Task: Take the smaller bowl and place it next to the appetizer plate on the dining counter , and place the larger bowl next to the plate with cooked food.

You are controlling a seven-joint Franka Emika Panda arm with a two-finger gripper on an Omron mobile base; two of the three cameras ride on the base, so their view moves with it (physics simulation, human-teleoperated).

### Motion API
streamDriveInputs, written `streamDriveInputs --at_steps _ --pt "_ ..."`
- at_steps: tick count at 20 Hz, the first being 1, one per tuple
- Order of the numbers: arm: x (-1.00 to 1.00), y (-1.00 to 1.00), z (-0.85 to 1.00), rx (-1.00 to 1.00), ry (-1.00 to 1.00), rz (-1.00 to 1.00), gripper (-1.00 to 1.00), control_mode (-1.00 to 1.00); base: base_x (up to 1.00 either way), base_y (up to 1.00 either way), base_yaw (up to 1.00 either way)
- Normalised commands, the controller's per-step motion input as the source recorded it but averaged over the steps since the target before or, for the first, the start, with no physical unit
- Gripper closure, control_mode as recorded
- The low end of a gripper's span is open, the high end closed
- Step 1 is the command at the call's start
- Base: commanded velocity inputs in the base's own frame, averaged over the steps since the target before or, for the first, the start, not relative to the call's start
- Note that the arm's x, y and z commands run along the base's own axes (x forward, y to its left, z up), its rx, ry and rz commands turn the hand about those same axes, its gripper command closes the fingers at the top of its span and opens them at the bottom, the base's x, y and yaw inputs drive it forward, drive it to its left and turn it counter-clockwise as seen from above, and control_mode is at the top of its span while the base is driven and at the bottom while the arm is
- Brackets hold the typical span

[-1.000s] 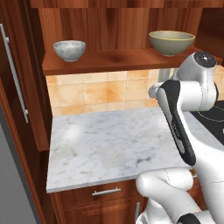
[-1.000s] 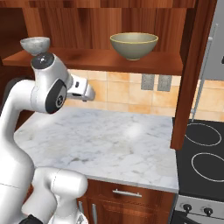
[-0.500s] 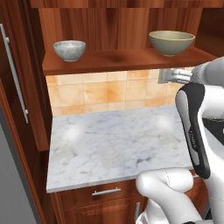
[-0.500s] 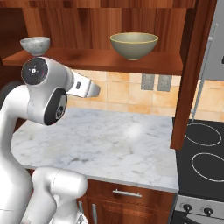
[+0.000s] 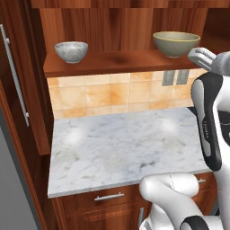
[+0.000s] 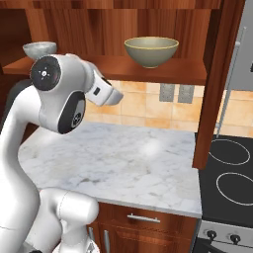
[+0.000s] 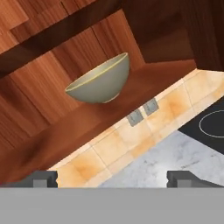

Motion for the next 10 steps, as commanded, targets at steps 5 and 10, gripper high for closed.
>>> streamDriveInputs --at_steps 5,10 --pt "0.04 -0.37 0.41 0.22 0.00 -0.17 -1.00 -1.00 0.00 0.00 0.00" --pt "0.27 -0.25 0.11 0.17 0.03 -0.07 -1.00 -1.00 0.00 0.00 0.00"
